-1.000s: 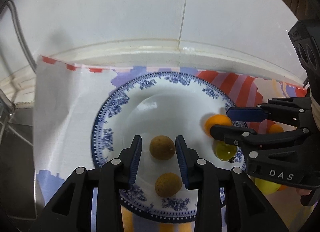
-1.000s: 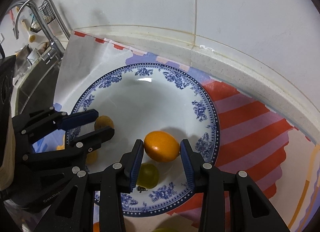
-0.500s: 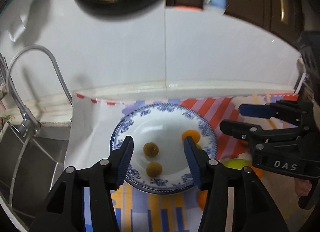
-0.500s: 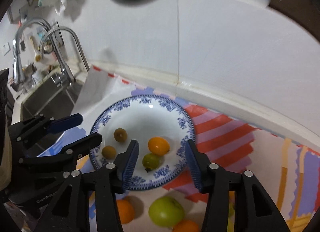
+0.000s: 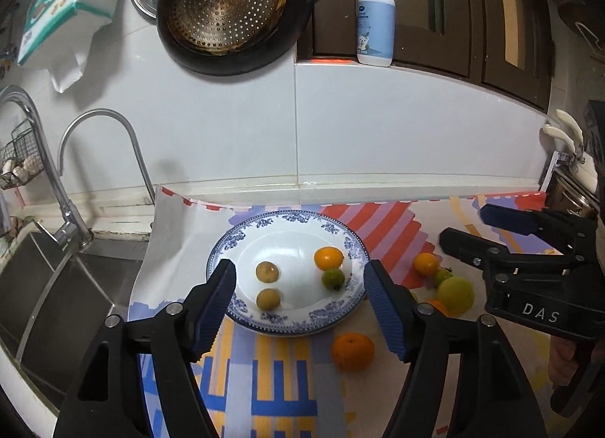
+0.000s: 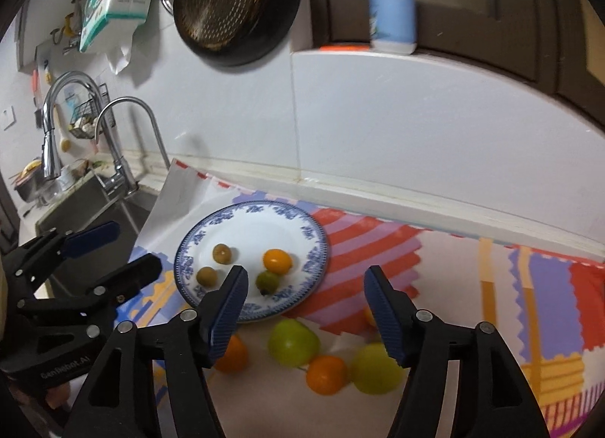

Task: Organize fruits
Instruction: 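Withdraw both open tools from the plate toward the remaining fruit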

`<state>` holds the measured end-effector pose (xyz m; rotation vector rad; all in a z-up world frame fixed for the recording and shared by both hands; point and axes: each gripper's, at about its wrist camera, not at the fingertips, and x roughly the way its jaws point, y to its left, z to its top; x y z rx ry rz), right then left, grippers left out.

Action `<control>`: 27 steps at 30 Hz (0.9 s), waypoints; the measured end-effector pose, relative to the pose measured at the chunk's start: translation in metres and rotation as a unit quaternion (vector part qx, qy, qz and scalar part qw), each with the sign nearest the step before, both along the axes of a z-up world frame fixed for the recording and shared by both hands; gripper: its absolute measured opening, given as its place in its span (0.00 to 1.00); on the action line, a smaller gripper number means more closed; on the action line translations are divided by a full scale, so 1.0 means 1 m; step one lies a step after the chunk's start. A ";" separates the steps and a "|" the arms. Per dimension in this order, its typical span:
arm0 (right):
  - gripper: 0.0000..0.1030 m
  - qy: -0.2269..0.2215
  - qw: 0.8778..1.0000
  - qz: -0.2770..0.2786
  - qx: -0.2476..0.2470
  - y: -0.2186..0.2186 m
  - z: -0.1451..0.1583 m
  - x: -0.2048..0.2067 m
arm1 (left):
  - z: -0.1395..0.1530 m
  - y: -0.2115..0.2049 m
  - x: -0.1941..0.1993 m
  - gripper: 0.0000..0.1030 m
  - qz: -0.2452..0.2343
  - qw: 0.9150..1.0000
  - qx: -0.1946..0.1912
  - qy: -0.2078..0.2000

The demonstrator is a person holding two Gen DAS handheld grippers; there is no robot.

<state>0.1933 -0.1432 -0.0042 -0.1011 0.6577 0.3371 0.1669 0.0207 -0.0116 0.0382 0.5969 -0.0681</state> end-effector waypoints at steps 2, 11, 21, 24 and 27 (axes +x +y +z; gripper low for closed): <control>0.63 -0.008 1.000 -0.007 -0.004 -0.004 -0.001 -0.008 | -0.003 -0.003 -0.006 0.69 -0.005 1.000 0.005 -0.003; 0.63 -0.002 1.000 -0.026 -0.011 -0.020 -0.019 -0.040 | -0.018 -0.018 -0.029 0.70 -0.029 0.999 0.023 -0.012; 0.63 0.008 0.999 -0.016 -0.050 -0.017 -0.044 -0.055 | -0.049 -0.023 -0.034 0.70 -0.048 0.998 0.045 0.015; 0.63 0.020 0.998 -0.004 -0.066 -0.014 -0.055 -0.055 | -0.058 -0.024 -0.032 0.70 -0.051 0.997 0.048 0.026; 0.63 0.026 0.996 0.007 -0.083 -0.010 -0.064 -0.053 | -0.068 -0.026 -0.027 0.69 -0.057 0.996 0.050 0.041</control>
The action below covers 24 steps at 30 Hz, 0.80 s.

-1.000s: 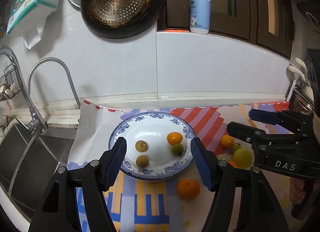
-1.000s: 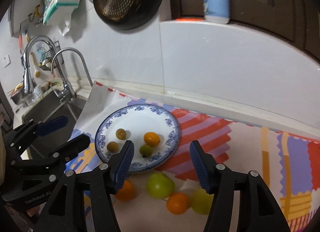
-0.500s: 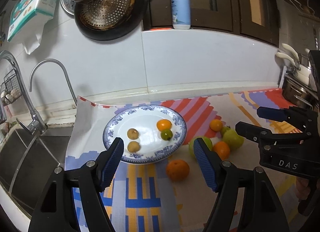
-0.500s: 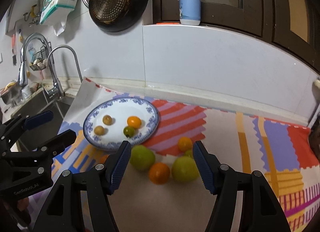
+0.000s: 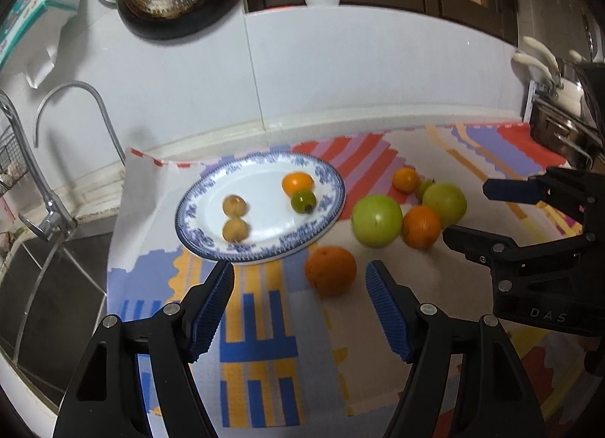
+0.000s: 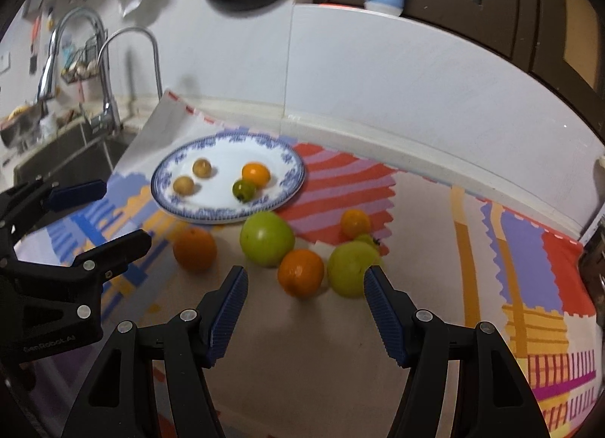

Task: Organize fruits
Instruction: 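Withdraw both open tools from the plate toward the remaining fruit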

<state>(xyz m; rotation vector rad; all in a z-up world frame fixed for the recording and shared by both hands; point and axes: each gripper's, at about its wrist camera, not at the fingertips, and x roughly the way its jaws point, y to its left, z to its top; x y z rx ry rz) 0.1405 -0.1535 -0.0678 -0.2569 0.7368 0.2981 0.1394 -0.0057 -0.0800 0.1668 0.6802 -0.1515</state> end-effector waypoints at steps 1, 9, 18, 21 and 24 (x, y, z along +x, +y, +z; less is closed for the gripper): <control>0.63 0.001 1.000 0.005 -0.008 0.001 -0.003 0.001 | -0.002 -0.001 0.001 0.69 -0.001 1.000 0.001 0.003; 0.61 -0.007 0.992 0.055 -0.115 0.018 -0.022 0.012 | -0.020 -0.009 0.013 0.69 -0.014 0.999 0.012 0.027; 0.53 -0.029 0.973 0.120 -0.197 0.037 -0.038 0.017 | -0.032 -0.017 0.032 0.63 -0.026 0.998 0.014 0.048; 0.52 -0.027 0.968 0.134 -0.209 0.040 -0.043 0.018 | -0.035 -0.018 0.038 0.61 -0.027 0.998 0.009 0.055; 0.49 -0.024 0.966 0.141 -0.215 0.042 -0.047 0.020 | -0.038 -0.019 0.042 0.57 -0.030 0.998 0.007 0.062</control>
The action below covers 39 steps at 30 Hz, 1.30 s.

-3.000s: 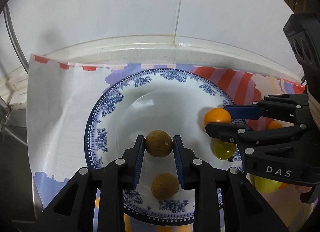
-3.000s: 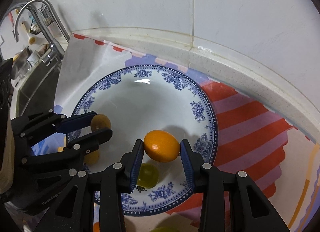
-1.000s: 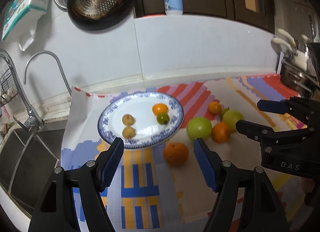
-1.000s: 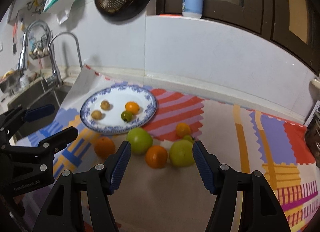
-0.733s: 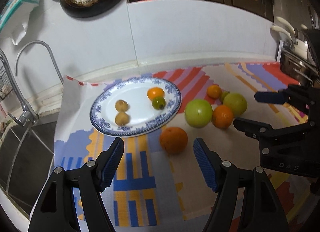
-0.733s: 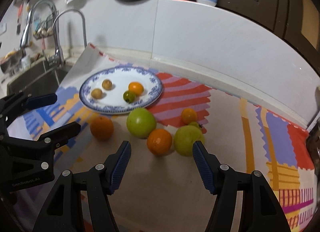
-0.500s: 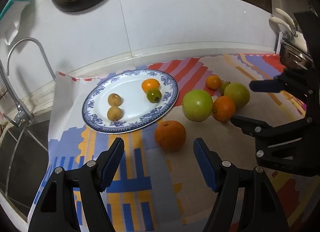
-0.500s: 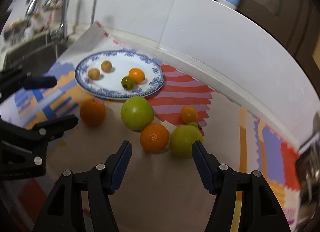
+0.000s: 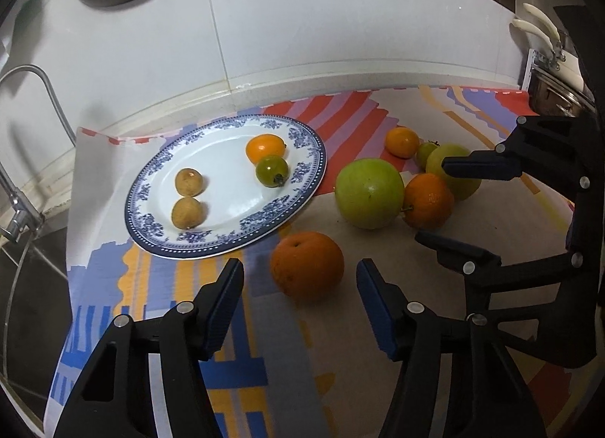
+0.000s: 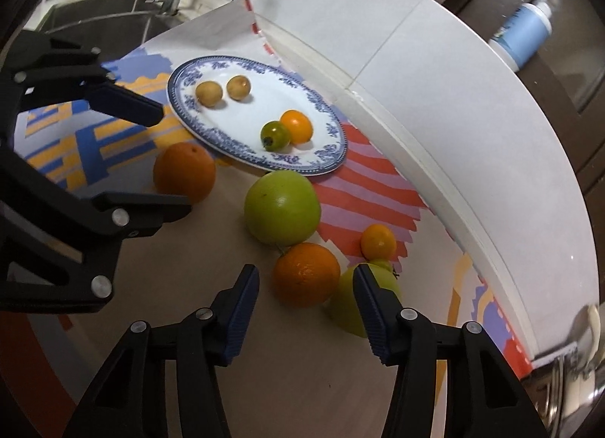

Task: Organize fruits
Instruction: 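Withdraw both open tools from the plate toward the remaining fruit, then grasp a large orange with the left tool while the right tool grasps a stemmed tangerine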

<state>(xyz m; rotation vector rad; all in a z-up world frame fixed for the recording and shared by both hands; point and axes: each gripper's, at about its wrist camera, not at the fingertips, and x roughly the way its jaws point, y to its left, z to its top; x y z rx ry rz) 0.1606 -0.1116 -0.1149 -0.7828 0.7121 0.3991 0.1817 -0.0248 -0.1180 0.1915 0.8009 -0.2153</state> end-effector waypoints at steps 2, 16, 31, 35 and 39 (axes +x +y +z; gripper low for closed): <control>0.47 0.004 1.000 0.002 -0.003 0.001 -0.003 0.002 | -0.003 0.000 0.003 0.54 -0.002 1.000 -0.003 0.007; 0.40 -0.005 1.000 0.006 -0.014 0.004 -0.007 0.005 | -0.008 0.002 0.010 0.41 0.000 1.000 -0.018 0.016; 0.40 -0.009 0.995 -0.036 0.091 -0.010 0.039 -0.010 | 0.032 0.013 -0.014 0.41 0.022 0.998 -0.056 -0.022; 0.40 -0.003 0.990 -0.047 0.131 -0.014 0.052 -0.012 | 0.045 0.019 -0.020 0.41 0.029 0.997 -0.067 -0.034; 0.40 -0.002 0.985 -0.054 0.164 -0.013 0.064 -0.014 | 0.056 0.026 -0.022 0.41 0.032 0.996 -0.078 -0.039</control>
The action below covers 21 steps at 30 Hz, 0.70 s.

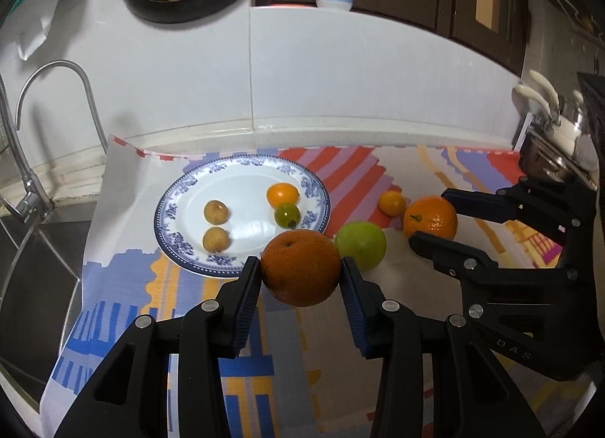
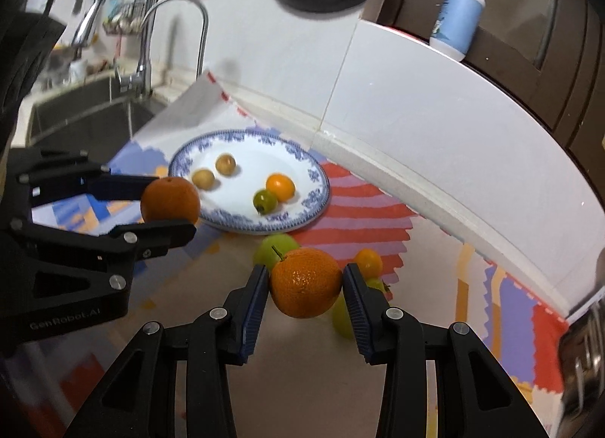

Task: Organize fruits
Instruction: 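Carry both fruits over the plate and open the left tool to release the orange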

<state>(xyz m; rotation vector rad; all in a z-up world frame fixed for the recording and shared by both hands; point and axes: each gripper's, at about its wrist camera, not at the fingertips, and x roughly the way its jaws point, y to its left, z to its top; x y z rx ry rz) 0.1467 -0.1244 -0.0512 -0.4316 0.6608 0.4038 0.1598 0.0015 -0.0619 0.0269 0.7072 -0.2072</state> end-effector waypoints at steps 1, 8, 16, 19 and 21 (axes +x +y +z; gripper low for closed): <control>0.40 -0.001 1.000 -0.001 0.006 0.001 0.002 0.000 | 0.004 0.003 0.000 0.41 0.002 1.000 -0.001 -0.004; 0.40 -0.007 0.999 -0.001 0.048 0.011 0.020 0.012 | 0.020 0.020 0.007 0.41 0.026 0.999 0.008 -0.030; 0.40 0.009 0.996 0.018 0.083 0.032 0.033 0.042 | 0.027 0.040 0.036 0.41 0.042 0.999 0.000 -0.031; 0.40 0.018 0.996 0.021 0.088 0.039 0.033 0.058 | 0.028 0.046 0.050 0.41 0.045 0.999 -0.002 -0.030; 0.40 0.026 0.995 0.023 0.092 0.044 0.032 0.069 | 0.029 0.048 0.057 0.41 0.047 0.998 -0.001 -0.031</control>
